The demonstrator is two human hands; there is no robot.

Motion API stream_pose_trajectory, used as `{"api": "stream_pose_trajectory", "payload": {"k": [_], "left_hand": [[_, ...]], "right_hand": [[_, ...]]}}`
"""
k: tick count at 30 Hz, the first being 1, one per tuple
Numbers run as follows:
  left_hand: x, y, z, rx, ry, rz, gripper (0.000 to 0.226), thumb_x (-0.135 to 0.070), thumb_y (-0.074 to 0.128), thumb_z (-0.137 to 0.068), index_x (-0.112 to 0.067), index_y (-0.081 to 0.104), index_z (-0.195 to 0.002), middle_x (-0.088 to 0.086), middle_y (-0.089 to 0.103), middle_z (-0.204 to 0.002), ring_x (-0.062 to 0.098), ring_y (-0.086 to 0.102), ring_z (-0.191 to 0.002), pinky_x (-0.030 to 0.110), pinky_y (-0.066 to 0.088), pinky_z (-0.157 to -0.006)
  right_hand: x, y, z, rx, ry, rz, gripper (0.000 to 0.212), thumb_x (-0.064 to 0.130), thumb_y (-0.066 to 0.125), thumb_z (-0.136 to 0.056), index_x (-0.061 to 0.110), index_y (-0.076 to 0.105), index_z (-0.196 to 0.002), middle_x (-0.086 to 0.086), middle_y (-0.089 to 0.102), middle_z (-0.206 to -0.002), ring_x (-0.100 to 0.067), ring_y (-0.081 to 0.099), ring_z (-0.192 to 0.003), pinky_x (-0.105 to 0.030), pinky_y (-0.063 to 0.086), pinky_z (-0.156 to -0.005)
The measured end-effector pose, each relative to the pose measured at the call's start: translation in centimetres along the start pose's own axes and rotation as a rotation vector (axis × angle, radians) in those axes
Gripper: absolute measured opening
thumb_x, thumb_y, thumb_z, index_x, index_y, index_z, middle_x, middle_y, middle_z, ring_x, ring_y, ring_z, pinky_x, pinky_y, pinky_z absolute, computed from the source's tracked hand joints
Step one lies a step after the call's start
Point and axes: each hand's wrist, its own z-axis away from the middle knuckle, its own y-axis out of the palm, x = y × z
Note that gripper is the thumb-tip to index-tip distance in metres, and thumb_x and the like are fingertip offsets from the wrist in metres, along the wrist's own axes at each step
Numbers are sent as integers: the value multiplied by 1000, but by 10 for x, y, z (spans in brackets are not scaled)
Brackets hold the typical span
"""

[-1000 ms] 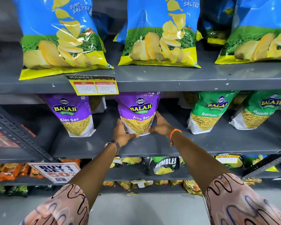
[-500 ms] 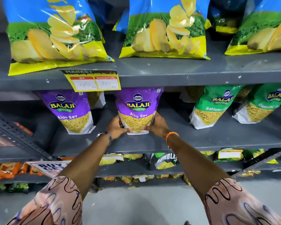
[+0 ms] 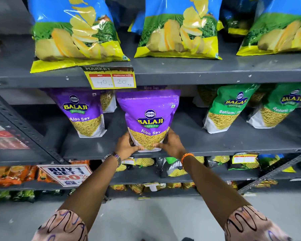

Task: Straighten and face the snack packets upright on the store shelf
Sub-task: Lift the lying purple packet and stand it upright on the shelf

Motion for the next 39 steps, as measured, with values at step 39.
{"api": "stream_pose_trajectory", "payload": {"k": [39], "left_hand": [[37, -205, -6, -428, -33, -133, 98, -35, 90, -41, -13, 40, -123, 10, 68, -118, 27, 66, -102, 33, 51, -79]], "right_hand": [[114, 218, -102, 292, 1, -184, 69, -21, 67, -77, 9, 42, -134, -7, 56, -127, 14, 65, -92, -13, 54, -87]]}}
